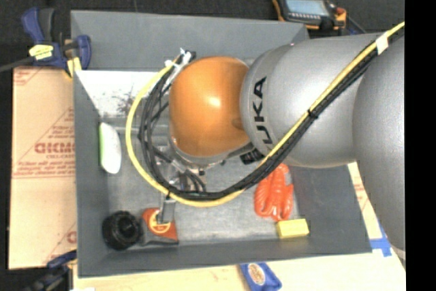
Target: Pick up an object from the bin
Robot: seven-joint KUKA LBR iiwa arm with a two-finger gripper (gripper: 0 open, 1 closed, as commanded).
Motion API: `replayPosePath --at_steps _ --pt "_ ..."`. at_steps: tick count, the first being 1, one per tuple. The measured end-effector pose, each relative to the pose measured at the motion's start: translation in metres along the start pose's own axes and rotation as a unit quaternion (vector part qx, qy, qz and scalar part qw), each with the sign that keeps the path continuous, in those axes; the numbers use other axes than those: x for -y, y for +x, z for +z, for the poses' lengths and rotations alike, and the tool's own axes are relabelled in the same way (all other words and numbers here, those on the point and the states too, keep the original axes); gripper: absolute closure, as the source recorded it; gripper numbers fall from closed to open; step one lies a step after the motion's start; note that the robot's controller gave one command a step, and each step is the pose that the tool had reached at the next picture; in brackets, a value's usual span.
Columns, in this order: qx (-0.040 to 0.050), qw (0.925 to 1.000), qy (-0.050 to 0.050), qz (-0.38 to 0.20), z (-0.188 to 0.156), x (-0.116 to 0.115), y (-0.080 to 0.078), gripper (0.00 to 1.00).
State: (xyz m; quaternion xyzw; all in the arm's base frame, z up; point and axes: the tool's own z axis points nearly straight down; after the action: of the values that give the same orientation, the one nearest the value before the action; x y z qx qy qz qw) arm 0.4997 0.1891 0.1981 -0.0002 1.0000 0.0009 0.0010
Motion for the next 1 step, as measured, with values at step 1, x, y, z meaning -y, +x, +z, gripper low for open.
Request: replayPosePath --at_steps 1 --pt "0.0017 0.9994 0.000 -0.035 0.0856 0.0119 0.0137 0.00"
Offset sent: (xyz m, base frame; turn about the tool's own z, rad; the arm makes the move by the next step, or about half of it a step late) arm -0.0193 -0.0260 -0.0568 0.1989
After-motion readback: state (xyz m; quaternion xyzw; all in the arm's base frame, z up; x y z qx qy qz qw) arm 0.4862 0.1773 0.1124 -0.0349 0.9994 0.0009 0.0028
